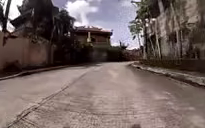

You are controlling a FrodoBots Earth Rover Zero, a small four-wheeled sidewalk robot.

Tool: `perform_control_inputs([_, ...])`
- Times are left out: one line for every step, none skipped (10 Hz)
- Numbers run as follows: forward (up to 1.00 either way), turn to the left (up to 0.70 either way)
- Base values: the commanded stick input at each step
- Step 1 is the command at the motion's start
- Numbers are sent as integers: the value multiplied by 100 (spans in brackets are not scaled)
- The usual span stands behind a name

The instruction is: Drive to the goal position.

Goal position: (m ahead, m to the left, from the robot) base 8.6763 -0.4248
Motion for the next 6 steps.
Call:
perform_control_inputs([70,0])
perform_control_inputs([70,0])
perform_control_inputs([70,0])
perform_control_inputs([70,0])
perform_control_inputs([70,0])
perform_control_inputs([70,0])
